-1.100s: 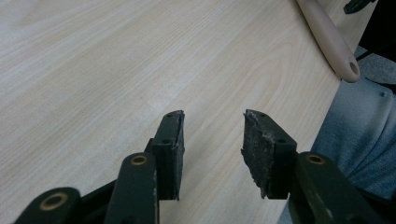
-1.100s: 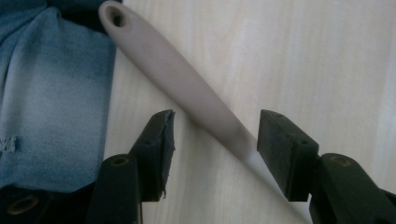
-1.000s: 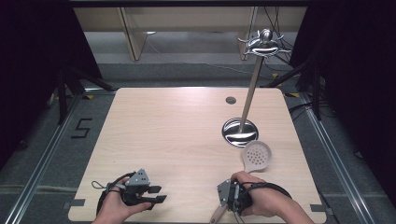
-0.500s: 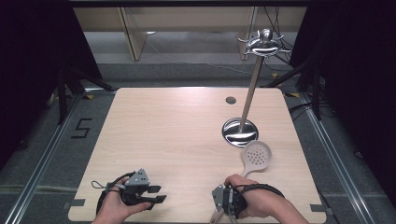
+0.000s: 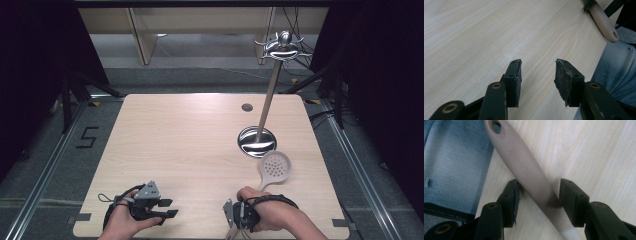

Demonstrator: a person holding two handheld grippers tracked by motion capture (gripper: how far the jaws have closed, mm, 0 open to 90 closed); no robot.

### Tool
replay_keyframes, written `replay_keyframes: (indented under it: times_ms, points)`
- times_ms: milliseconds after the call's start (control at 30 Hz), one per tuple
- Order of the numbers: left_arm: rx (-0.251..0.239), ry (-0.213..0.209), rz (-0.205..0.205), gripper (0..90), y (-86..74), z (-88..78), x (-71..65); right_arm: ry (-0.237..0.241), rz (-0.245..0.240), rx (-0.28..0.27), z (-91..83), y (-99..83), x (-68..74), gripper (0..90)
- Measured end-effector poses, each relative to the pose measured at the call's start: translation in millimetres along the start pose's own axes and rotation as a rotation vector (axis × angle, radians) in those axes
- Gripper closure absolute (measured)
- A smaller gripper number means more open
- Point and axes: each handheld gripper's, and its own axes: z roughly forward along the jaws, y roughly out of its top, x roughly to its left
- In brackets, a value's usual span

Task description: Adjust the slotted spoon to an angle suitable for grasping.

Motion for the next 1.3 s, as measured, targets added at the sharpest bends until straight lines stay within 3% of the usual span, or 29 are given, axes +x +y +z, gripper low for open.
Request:
replay_keyframes:
  times_ms: [33, 133, 167, 267, 300, 433, 533, 600, 667, 700, 767, 800, 867, 900, 967, 1000, 1100, 1233, 1267, 1300]
  points:
    - [0.0, 0.0, 0.0, 55.6, 0.0, 0.0, 0.0, 0.018, 0.009, -0.002, 0.8, 0.4, 0.0, 53.7]
    - [-0.006, -0.007, -0.004, 55.6, -0.2, 0.0, -0.3, 0.014, -0.005, -0.006, 1.4, 2.1, -0.7, 55.5]
    - [-0.006, -0.006, -0.005, 55.6, -0.2, 0.0, -0.3, -0.002, -0.037, -0.006, 1.0, 3.0, -2.5, 56.2]
    - [-0.008, -0.004, -0.003, 55.5, -0.1, -0.2, -0.1, -0.021, -0.013, -0.007, 0.8, 5.1, -1.2, 59.4]
    - [-0.009, -0.006, -0.005, 55.5, -0.1, -0.2, -0.1, -0.045, -0.044, -0.026, 1.7, 5.6, -2.9, 60.5]
    - [-0.007, 0.001, 0.02, 55.5, 0.2, -1.0, 1.8, -0.094, -0.016, -0.042, 3.0, 7.0, -1.8, 65.1]
    - [-0.006, 0.004, 0.002, 55.5, 0.0, -1.1, 1.2, -0.124, -0.012, -0.047, 2.1, 7.3, -2.2, 67.9]
    - [-0.007, 0.003, 0.017, 55.5, 0.4, -1.5, 1.7, -0.149, 0.01, -0.047, 0.2, 7.5, -1.3, 69.5]
    - [-0.004, 0.005, 0.019, 55.5, 0.4, -1.4, 1.9, -0.19, -0.019, -0.07, -2.4, 6.5, -4.4, 70.4]
    - [-0.004, 0.005, 0.02, 55.5, 0.4, -1.3, 2.0, -0.196, 0.024, -0.073, -4.2, 5.4, -3.1, 70.5]
    - [-0.007, 0.001, 0.02, 55.4, 0.5, -1.0, 1.7, -0.222, 0.043, -0.091, -7.9, 2.6, -4.9, 70.6]
    - [-0.007, 0.001, 0.02, 55.4, 0.5, -1.0, 1.7, -0.229, 0.077, -0.101, -9.9, 1.4, -4.2, 70.6]
    - [-0.007, 0.001, 0.02, 55.5, 0.5, -1.0, 1.7, -0.256, 0.097, -0.093, -13.3, 0.1, -3.8, 70.6]
    - [-0.007, 0.001, 0.02, 55.5, 0.5, -0.8, 1.7, -0.282, 0.142, -0.128, -16.8, -4.0, -4.1, 70.6]
    - [-0.006, 0.002, 0.021, 55.4, 0.6, -0.6, 1.8, -0.301, 0.153, -0.16, -20.4, -7.8, -6.2, 70.6]
    - [-0.006, 0.002, 0.021, 55.5, 0.6, -0.6, 1.8, -0.301, 0.153, -0.16, -20.4, -7.8, -6.2, 70.6]
    - [-0.005, 0.001, 0.019, 55.5, 0.5, -0.2, 1.7, -0.288, 0.243, -0.209, -27.0, -13.3, -6.1, 70.6]
    - [-0.005, 0.002, 0.018, 55.5, 0.4, -0.1, 1.8, -0.311, 0.289, -0.239, -31.0, -17.7, -7.1, 70.6]
    - [-0.005, 0.002, 0.017, 55.4, 0.4, 0.0, 1.7, -0.329, 0.349, -0.267, -33.8, -20.2, -7.1, 70.6]
    - [-0.005, 0.002, 0.017, 55.5, 0.5, 0.1, 1.8, -0.365, 0.346, -0.271, -35.0, -22.3, -8.0, 70.6]
